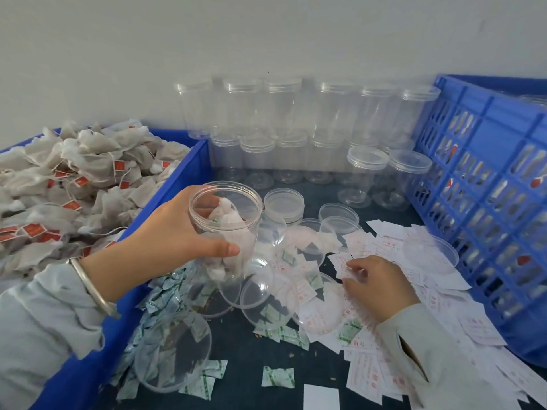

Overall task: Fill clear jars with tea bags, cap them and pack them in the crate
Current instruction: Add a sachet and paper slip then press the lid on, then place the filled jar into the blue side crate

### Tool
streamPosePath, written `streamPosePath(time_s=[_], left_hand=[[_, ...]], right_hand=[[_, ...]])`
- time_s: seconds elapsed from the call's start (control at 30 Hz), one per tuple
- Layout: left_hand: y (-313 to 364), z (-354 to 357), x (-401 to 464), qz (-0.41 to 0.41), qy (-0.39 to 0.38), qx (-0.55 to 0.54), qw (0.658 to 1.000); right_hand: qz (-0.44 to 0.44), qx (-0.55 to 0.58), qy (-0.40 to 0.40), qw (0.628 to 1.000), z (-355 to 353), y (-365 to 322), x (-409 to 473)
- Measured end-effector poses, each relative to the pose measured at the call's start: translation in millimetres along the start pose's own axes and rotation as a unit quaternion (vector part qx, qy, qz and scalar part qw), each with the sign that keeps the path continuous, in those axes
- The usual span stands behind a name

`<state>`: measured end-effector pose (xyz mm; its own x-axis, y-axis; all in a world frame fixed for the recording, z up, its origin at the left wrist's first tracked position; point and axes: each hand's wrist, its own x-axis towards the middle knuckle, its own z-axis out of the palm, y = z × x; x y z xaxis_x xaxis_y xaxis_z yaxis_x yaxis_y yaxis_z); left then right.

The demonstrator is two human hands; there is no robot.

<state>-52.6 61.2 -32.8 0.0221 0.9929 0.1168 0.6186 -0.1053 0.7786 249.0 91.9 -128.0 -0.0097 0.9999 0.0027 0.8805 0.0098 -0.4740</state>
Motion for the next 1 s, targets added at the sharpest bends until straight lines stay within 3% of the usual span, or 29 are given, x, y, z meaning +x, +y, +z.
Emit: streamPosePath(time_s=[0.27,0.33,0.5,0.57,0.77,1.0], left_hand=[[2.9,1.0,-1.1,-0.001,-0.012,-0.002,1.0],[5.0,0.6,-2.2,0.0,-0.014,0.0,1.0],[6.1,1.1,-3.4,0.009,-0.029,0.002,1.0],[6.5,2.1,-3.9,0.017,-0.036,0.004,0.999],[12.4,1.7,-9.5,0.029,-0.045,-0.006,0.999],[13.4,-0.4,-10.4,0.05,-0.029,-0.013,0.998]], right_hand=[[0.019,0.017,0.056,0.998,-1.9,1.5,2.0],[-0.004,0.043,0.11,0.993,-4.9,-3.1,-1.2],[-0.138,0.124,0.332,0.925,-32.2,-37.1,-17.1],[-0.218,0.166,0.368,0.888,-46.8,-63.8,-23.1],[-0.374,0.181,0.316,0.853,-52.4,-145.7,-28.2],[-0.353,0.182,0.276,0.875,-31.8,-167.4,-25.9]])
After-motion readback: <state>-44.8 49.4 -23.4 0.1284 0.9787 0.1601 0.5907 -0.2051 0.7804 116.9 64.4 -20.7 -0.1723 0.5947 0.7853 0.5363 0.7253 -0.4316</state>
